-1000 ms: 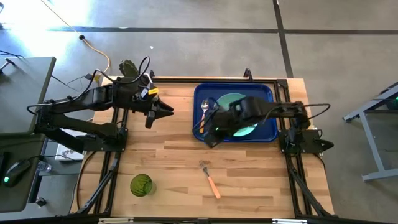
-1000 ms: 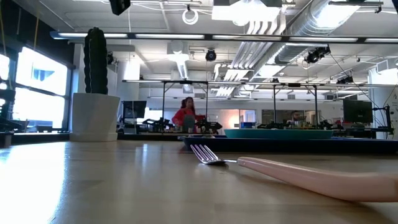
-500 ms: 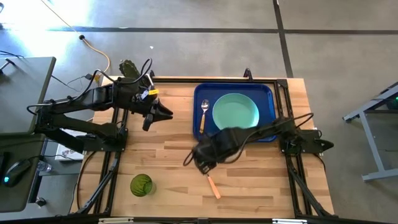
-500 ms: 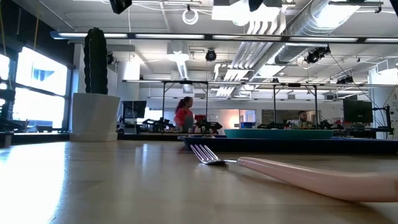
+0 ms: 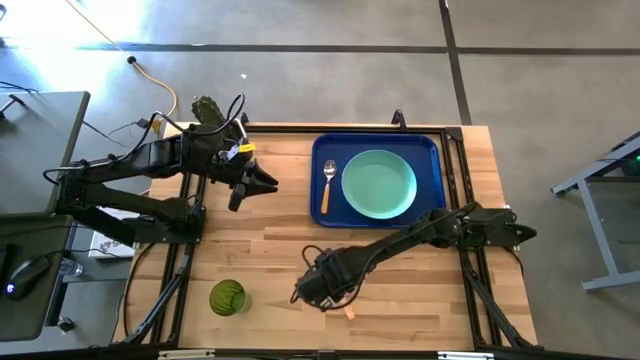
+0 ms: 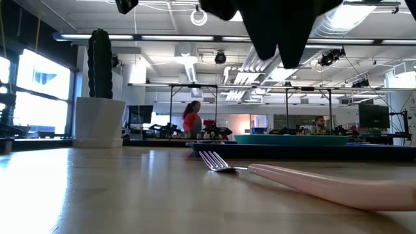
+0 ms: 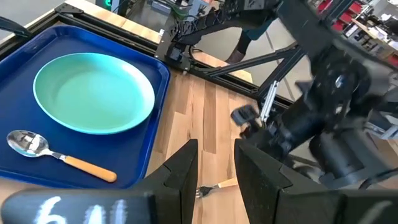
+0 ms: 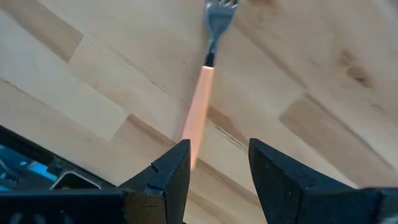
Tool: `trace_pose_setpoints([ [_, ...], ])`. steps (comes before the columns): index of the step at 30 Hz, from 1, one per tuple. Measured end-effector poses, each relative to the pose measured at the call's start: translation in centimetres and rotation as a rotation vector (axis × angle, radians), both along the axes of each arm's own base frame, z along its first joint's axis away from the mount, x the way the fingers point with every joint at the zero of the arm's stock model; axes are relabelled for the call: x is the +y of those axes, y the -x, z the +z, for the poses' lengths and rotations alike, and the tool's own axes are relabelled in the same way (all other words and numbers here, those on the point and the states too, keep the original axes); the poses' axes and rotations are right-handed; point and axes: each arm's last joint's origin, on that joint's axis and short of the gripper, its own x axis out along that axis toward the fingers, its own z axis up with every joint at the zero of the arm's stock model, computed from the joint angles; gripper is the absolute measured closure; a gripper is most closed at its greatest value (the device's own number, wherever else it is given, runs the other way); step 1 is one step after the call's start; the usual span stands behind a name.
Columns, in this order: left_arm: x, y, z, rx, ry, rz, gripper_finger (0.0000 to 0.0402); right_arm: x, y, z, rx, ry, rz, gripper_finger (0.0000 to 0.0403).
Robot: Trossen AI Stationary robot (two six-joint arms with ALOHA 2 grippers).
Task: Pick and place plate/cup/fork/spoon on tray
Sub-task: Put the fork on the left side of the light green plate on the blue tray
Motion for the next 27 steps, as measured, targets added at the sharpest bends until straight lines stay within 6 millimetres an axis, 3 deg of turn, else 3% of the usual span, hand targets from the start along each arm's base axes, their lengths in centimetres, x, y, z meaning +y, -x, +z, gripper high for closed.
trace_pose_setpoints([
  [27,-0.1,0.0,0.0,-0.002,0.018,-0.036,0.0307,2.0,-2.0,-9.1,0.095,0.048,0.021,0.0249],
])
